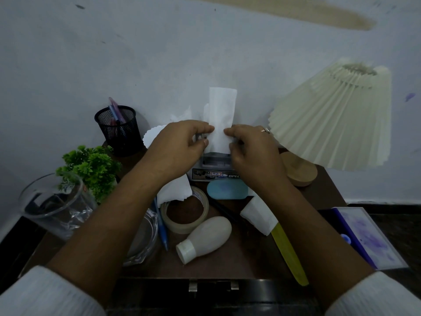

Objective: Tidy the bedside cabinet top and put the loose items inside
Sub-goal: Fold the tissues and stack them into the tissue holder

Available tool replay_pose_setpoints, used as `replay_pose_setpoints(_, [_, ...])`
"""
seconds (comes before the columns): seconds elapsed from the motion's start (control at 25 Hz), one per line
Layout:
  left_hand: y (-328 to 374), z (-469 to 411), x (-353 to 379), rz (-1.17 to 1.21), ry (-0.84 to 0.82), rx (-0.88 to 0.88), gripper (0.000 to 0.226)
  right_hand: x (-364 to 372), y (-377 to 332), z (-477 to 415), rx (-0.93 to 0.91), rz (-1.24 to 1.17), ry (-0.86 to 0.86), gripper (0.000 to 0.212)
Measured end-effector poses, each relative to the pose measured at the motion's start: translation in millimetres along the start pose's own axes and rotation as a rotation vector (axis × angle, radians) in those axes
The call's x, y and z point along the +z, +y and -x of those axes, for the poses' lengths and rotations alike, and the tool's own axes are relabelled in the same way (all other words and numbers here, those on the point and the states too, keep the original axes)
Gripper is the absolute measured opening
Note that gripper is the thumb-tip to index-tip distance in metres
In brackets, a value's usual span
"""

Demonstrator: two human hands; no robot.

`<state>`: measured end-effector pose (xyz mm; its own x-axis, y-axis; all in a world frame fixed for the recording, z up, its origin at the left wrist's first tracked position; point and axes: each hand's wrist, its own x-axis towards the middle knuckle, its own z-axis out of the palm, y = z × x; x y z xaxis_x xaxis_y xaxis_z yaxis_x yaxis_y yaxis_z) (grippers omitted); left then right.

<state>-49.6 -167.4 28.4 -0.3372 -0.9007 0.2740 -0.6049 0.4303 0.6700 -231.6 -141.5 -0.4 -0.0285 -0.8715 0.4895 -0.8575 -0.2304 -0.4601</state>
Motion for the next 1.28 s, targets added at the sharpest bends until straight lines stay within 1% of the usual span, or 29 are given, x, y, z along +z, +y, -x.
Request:
replay_pose_setpoints(0.12, [-1.8, -1.5, 1.8, -0.152, -0.051, -0.017, 0.036, -0.7, -0.2, 2.7, -0.045, 0.132, -0.043, 0.024])
replay_pose_setpoints(0.24, [-3.0, -2.5, 2.6, -0.199, -0.110, -0.018, 0.035, 0.6, 2.1, 0.0, -0.056, 0.198, -0.061, 0.021])
replay_pose_setpoints(0.4, [-0.6, -3.8, -0.9, -0.225, -0.106, -0.013, 0.036, 2.0, 3.5, -2.2, -0.057, 0.182, -0.057, 0.025])
replay_pose_setpoints(0.52, [0.5, -3.8, -2.1, -0.174, -0.089, -0.001, 0.037, 0.7, 1.4, -3.4, -0.046, 0.101, 0.009, 0.029])
replay_pose_setpoints(0.64, [0.1, -4.1, -1.1, -0.151, -0.100, 0.003, 0.036, -0.8, -0.4, -3.5, -0.074, 0.108, 0.047, 0.028])
replay_pose_setpoints(0.84, [-2.1, -4.6, -1.1, -0.189, -0.124, -0.005, 0.035, 1.7, 2.0, -3.2, -0.096, 0.147, -0.035, 0.021])
replay_pose_setpoints(1.0, [-3.3, -5.4, -2.8, -0.230, -0.140, 0.004, 0.033, 0.1, 1.3, -4.6, -0.084, 0.107, -0.006, 0.023])
replay_pose_setpoints(1.2, [-2.6, -4.4, -4.1, -0.213, -0.127, -0.005, 0.037, 0.9, 3.8, -4.3, -0.089, 0.138, -0.118, 0.022])
replay_pose_setpoints(1.28, [-2.9, -4.0, -4.7, -0.215, -0.135, -0.011, 0.037, 0.7, 3.3, -5.1, -0.060, 0.110, -0.102, 0.024])
